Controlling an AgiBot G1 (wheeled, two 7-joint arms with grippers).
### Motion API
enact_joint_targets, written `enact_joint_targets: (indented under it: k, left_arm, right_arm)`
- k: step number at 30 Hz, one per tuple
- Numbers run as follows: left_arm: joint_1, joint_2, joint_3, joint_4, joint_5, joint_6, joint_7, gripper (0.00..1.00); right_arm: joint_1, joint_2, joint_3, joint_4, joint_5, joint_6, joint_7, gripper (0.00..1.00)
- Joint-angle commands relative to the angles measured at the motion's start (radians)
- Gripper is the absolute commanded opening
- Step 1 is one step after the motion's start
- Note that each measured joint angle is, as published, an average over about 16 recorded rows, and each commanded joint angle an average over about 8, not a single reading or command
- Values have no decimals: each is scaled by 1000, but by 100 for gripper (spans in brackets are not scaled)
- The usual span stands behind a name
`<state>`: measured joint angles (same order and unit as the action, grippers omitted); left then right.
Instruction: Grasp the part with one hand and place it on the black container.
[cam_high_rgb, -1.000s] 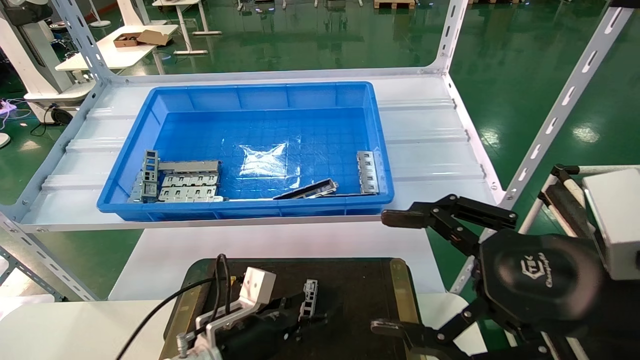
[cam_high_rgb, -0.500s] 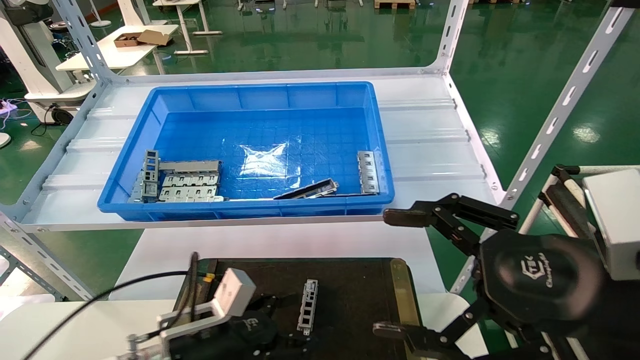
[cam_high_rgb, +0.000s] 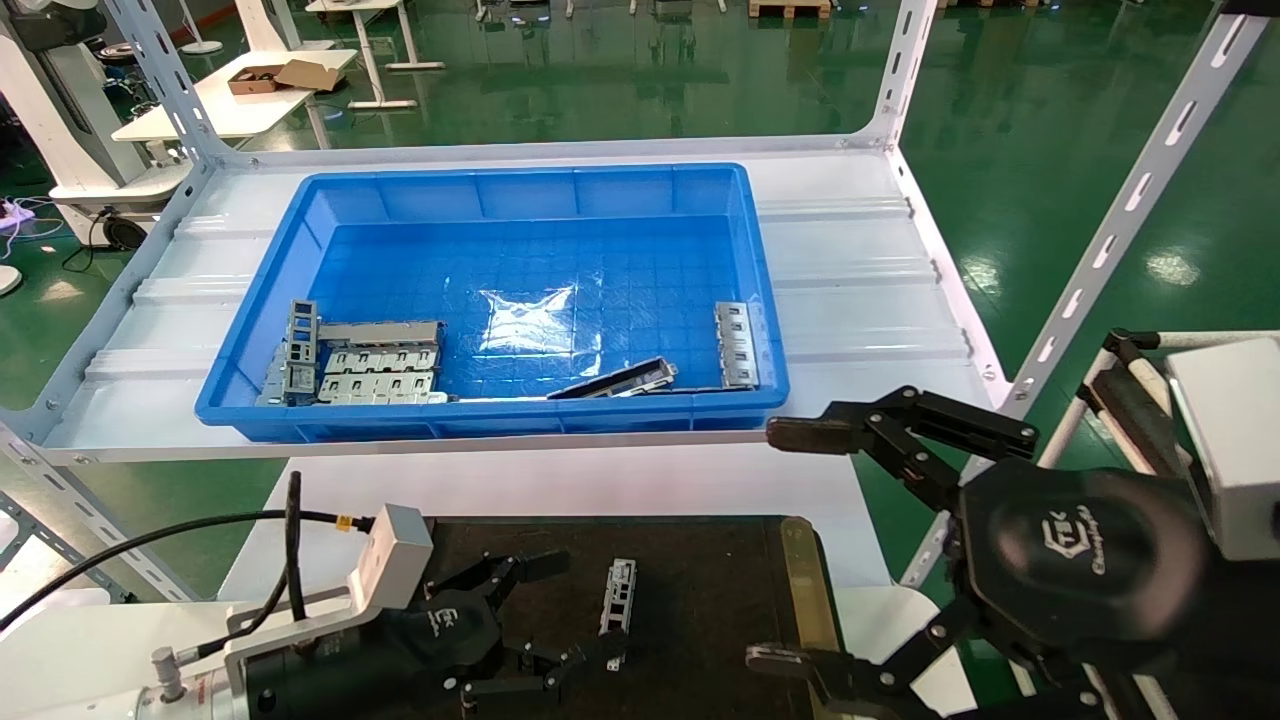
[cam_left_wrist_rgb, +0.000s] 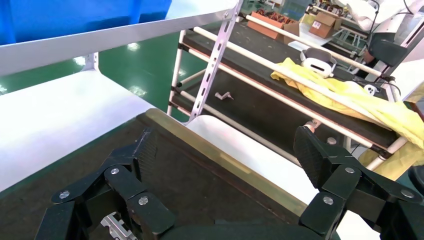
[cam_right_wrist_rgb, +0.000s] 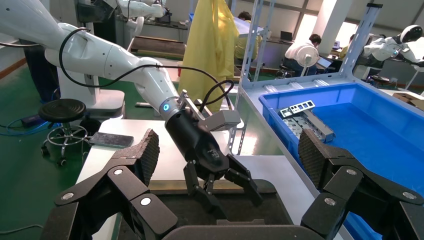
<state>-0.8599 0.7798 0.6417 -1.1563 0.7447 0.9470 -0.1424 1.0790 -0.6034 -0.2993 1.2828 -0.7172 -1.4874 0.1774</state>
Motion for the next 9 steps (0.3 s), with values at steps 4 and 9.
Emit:
enact_joint_targets:
  k: [4,9]
  left_arm:
    - [-1,-4,-6,3,-9,13,5,100]
    - [-3,-2,-5,1,-8,14,5,100]
  right_arm:
    - [0,0,0,0,0,0,0,100]
    - [0,0,0,0,0,0,0,100]
